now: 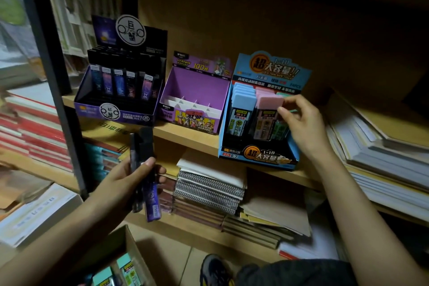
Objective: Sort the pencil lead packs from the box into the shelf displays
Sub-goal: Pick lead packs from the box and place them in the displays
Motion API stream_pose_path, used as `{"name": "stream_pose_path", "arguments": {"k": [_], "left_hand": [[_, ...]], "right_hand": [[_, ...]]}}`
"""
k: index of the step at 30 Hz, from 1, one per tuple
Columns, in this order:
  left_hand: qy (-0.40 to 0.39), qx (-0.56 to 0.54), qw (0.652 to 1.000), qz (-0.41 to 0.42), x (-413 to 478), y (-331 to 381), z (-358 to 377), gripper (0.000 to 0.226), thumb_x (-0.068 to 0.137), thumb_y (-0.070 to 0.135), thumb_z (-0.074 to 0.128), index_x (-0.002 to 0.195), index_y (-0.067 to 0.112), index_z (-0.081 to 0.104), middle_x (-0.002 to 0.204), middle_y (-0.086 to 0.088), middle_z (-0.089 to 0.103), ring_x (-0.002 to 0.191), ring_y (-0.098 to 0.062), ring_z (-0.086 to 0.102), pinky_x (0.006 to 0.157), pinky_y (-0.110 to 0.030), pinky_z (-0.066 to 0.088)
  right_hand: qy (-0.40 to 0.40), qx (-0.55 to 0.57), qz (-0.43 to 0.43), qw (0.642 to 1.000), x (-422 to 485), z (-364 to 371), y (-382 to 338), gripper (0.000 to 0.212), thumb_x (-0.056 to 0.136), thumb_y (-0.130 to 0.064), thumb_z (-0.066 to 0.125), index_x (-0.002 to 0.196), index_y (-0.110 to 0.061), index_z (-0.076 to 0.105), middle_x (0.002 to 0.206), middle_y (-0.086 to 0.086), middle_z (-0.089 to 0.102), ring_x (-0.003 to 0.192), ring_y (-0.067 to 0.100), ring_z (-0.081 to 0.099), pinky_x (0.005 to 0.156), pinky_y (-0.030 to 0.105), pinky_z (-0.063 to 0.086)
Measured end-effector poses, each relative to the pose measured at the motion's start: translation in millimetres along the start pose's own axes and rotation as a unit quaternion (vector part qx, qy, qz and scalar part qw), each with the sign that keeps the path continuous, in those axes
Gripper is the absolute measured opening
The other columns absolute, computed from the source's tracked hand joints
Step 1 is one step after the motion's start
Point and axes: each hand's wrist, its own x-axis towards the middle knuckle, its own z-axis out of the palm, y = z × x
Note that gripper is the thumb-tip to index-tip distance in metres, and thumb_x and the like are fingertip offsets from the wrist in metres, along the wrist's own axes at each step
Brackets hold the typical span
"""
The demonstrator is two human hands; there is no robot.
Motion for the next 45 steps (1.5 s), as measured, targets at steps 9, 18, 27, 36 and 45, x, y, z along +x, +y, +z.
{"name": "stream_pose_path", "arguments": {"k": [9, 18, 27, 36, 45], "left_hand": [[0.000, 0.008, 1.000, -0.004, 0.3, -4.0, 2.9, 0.020, 0.089, 0.020, 0.050, 0.105, 0.009, 0.053, 0.078, -0.005, 0.069, 0.065, -0.016, 0.069, 0.049, -0.024, 0.053], [-0.010, 0.049, 0.999, -0.002, -2.1, -7.9, 1.8, 0.028, 0.081, 0.028, 0.056, 0.106, 0.015, 0.056, 0.089, -0.009, 0.071, 0.076, -0.022, 0.071, 0.061, -0.033, 0.054], [-0.027, 0.068, 0.997, 0.019, -5.2, -4.3, 4.0, 0.028, 0.078, 0.029, 0.060, 0.103, 0.017, 0.059, 0.084, -0.005, 0.071, 0.074, -0.019, 0.070, 0.058, -0.023, 0.055], [0.027, 0.121, 0.991, 0.057, -10.2, 8.1, -13.0, 0.039, 0.072, 0.044, 0.063, 0.104, 0.021, 0.060, 0.092, -0.003, 0.073, 0.083, -0.022, 0.072, 0.062, -0.023, 0.056], [0.084, 0.070, 0.989, 0.102, -19.7, 52.6, -58.5, 0.033, 0.077, 0.030, 0.058, 0.107, 0.015, 0.057, 0.094, -0.004, 0.073, 0.081, -0.018, 0.072, 0.057, -0.025, 0.056]], "right_hand": [[0.031, -0.004, 0.073, 0.997, 6.4, 14.3, 15.6, 0.011, 0.090, -0.009, 0.060, 0.099, -0.005, 0.063, 0.093, 0.011, 0.065, 0.078, 0.018, 0.065, 0.073, 0.027, 0.056], [-0.189, -0.263, 0.127, 0.938, -10.8, -5.1, -23.4, 0.043, 0.084, -0.044, 0.064, 0.118, -0.023, 0.048, 0.091, -0.008, 0.060, 0.078, 0.009, 0.059, 0.060, 0.028, 0.046], [-0.286, 0.140, 0.079, 0.945, -80.3, 99.7, -94.6, 0.020, 0.088, -0.031, 0.062, 0.102, -0.017, 0.065, 0.098, 0.002, 0.067, 0.093, 0.017, 0.064, 0.084, 0.034, 0.053], [-0.312, 0.322, 0.195, 0.873, -71.8, 140.2, -110.6, 0.005, 0.085, -0.013, 0.066, 0.088, -0.011, 0.063, 0.075, 0.000, 0.066, 0.071, 0.010, 0.065, 0.060, 0.022, 0.052], [-0.178, 0.364, 0.167, 0.899, 6.3, 154.4, -143.3, 0.007, 0.085, -0.013, 0.067, 0.088, -0.012, 0.061, 0.076, 0.001, 0.065, 0.056, 0.007, 0.062, 0.051, 0.019, 0.051]]}}
